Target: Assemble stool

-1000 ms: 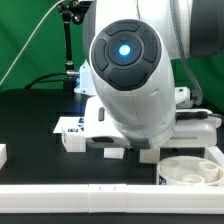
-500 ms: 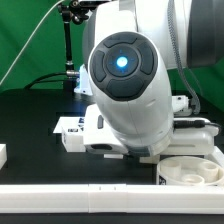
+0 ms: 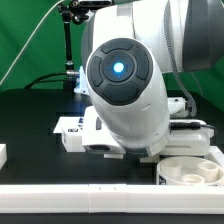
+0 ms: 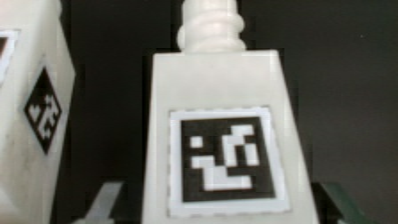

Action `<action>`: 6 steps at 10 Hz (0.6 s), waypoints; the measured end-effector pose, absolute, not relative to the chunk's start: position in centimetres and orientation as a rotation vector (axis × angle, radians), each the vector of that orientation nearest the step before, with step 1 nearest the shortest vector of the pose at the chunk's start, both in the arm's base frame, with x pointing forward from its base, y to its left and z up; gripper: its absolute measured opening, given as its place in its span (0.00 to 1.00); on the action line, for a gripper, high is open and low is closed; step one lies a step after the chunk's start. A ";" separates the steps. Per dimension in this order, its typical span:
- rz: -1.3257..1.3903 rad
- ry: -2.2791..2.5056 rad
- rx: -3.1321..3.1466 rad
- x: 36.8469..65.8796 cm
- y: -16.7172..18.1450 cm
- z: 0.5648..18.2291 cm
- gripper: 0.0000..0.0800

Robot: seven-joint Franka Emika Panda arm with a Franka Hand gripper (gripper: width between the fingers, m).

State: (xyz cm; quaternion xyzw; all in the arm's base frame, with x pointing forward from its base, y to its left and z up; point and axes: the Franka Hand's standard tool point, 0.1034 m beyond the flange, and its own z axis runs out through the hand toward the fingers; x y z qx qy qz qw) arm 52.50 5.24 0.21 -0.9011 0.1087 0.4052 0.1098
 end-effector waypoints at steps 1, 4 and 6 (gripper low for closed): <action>1.191 0.319 -2.649 52.5 5.3 0.2 0.42; 1.160 0.245 -2.644 53.6 5.3 2.1 0.42; 1.152 0.186 -2.640 54.9 5.6 5.2 0.42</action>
Offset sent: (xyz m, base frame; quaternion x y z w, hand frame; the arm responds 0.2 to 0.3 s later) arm 0.0200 0.0061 0.0436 0.0233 0.0002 -0.0961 0.9951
